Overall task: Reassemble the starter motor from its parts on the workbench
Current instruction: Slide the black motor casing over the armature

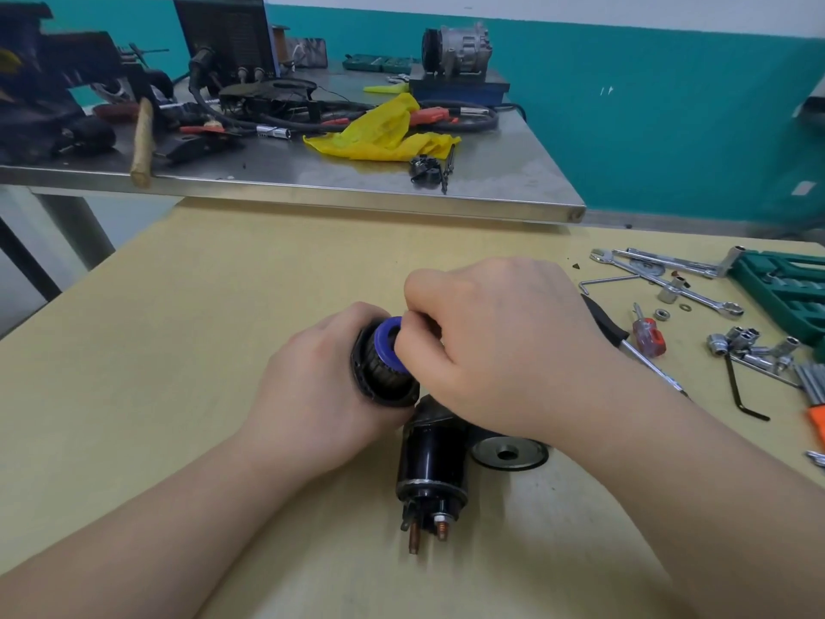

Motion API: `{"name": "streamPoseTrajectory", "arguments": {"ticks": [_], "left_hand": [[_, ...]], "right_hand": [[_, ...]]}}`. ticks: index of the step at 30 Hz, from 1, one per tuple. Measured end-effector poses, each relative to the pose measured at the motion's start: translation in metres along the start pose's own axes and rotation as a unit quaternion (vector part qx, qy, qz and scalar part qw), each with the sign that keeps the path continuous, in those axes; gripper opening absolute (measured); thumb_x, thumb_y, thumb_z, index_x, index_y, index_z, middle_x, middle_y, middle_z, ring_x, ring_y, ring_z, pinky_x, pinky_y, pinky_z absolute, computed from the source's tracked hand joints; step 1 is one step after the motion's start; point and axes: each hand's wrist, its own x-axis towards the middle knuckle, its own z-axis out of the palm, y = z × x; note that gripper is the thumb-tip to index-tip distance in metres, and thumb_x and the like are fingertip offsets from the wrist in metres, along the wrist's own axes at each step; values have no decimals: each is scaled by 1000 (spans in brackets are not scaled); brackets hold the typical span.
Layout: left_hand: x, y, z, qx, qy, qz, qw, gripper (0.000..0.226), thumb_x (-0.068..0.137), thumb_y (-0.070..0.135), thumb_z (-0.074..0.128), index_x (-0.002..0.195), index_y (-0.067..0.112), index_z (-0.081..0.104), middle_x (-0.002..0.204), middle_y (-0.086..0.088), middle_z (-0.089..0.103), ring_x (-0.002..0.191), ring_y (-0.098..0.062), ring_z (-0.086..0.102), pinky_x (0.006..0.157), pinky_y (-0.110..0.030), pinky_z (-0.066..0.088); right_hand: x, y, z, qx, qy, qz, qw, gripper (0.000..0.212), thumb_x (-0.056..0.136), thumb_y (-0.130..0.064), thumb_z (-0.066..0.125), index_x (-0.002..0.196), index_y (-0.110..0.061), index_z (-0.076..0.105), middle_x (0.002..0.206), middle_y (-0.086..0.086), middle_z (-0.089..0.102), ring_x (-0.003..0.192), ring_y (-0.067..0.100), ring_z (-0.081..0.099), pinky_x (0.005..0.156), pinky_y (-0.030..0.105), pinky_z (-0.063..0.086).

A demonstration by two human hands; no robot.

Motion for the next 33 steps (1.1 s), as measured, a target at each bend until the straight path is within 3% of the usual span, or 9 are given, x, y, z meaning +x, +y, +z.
{"name": "streamPoseTrajectory", "arguments": {"ticks": [5, 11, 17, 19, 23, 26, 28, 31, 33], "left_hand": [[0, -1, 0, -16, 8, 14, 1000, 50, 59, 44, 82, 105, 38, 64, 87, 17, 72, 83, -14, 70, 72, -44, 58], [1, -4, 1, -51, 16, 12, 998, 41, 58, 41, 80, 90, 47, 55, 81, 17, 69, 73, -10, 65, 62, -36, 52], [0, -1, 3, -111, 21, 16, 993, 48, 57, 43, 87, 98, 44, 62, 88, 16, 74, 78, -11, 70, 64, -22, 51], [0, -1, 4, -121, 26, 18, 992, 50, 58, 38, 89, 101, 43, 64, 90, 14, 75, 81, -12, 71, 65, -18, 51], [1, -2, 4, -129, 30, 8, 991, 53, 57, 35, 89, 104, 42, 64, 90, 12, 75, 81, -14, 71, 65, -25, 55], [3, -2, 4, -134, 38, -4, 990, 51, 56, 35, 89, 100, 44, 63, 87, 14, 74, 77, -10, 70, 59, -17, 50], [4, -2, 3, -153, 48, -16, 987, 50, 56, 33, 90, 98, 45, 64, 87, 15, 74, 76, -8, 70, 61, -12, 49], [5, -2, 3, -200, 58, -41, 977, 52, 55, 31, 92, 100, 42, 68, 89, 13, 76, 77, -7, 72, 63, -12, 52], [6, -1, 2, -217, 56, -56, 973, 52, 54, 32, 92, 101, 39, 70, 88, 12, 76, 74, -6, 72, 62, -15, 52]], "right_hand": [[1, 0, -2, -46, -4, -8, 999, 39, 98, -51, 25, 70, -24, 30, 60, -4, 39, 52, 21, 35, 51, 32, 16], [4, -1, -3, -18, -32, 1, 999, 39, 104, -53, 16, 81, -28, 36, 62, -6, 37, 54, 15, 32, 50, 33, 17], [6, 2, -8, 23, -37, 25, 999, 43, 104, -50, 24, 70, -25, 27, 63, -5, 37, 62, 28, 40, 60, 39, 27], [7, 4, -10, 39, -36, 33, 998, 45, 107, -48, 29, 68, -25, 28, 62, -5, 38, 62, 25, 41, 61, 38, 29], [12, 3, -11, 52, -32, 43, 997, 48, 109, -45, 35, 67, -23, 29, 62, -5, 38, 58, 12, 35, 55, 39, 24], [20, -2, -13, 38, -20, 37, 998, 49, 110, -43, 36, 66, -23, 30, 61, -6, 37, 56, 11, 32, 50, 32, 20], [23, -4, -14, 32, -14, 38, 999, 49, 110, -43, 36, 66, -23, 29, 62, -6, 36, 57, 11, 32, 52, 35, 22], [25, -4, -16, 32, -6, 46, 998, 49, 110, -44, 35, 66, -23, 27, 64, -4, 37, 57, 15, 32, 60, 37, 28], [26, -5, -18, 29, 0, 46, 999, 49, 110, -43, 35, 66, -23, 27, 64, -3, 37, 57, 17, 32, 56, 37, 25]]}}
